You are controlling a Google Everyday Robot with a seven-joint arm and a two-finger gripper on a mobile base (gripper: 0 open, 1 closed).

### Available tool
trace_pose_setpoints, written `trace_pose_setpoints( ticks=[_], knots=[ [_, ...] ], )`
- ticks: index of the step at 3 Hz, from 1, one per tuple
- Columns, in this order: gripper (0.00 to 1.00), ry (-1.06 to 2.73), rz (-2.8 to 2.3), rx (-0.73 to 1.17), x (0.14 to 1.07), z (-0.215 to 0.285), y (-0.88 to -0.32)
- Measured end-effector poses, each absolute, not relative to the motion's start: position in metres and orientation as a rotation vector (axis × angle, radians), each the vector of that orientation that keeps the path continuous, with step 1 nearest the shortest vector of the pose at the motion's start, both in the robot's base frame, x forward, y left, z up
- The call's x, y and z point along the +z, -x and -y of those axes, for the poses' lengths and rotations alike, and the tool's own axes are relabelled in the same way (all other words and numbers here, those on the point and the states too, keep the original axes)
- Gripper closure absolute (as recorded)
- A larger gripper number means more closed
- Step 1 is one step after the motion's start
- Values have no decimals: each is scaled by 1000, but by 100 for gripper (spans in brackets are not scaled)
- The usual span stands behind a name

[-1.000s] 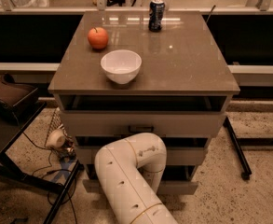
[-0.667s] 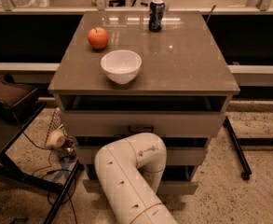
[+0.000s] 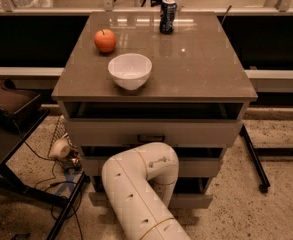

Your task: Close bottom drawer

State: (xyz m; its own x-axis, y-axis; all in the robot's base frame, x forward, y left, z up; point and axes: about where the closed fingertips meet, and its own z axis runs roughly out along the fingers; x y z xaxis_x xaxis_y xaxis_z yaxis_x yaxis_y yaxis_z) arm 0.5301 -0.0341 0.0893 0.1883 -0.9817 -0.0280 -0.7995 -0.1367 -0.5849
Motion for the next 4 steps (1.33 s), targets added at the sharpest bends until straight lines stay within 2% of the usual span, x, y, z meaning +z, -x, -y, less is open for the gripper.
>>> trace_pose_setpoints(
  ticks=[1,2,4],
  knots=[
    [84,2008,-1655,-516,93,33,-532],
    [100,2069,-1625,-590,124,27,-535],
    [100,2100,-1636,-682,171,31,-522]
  ],
)
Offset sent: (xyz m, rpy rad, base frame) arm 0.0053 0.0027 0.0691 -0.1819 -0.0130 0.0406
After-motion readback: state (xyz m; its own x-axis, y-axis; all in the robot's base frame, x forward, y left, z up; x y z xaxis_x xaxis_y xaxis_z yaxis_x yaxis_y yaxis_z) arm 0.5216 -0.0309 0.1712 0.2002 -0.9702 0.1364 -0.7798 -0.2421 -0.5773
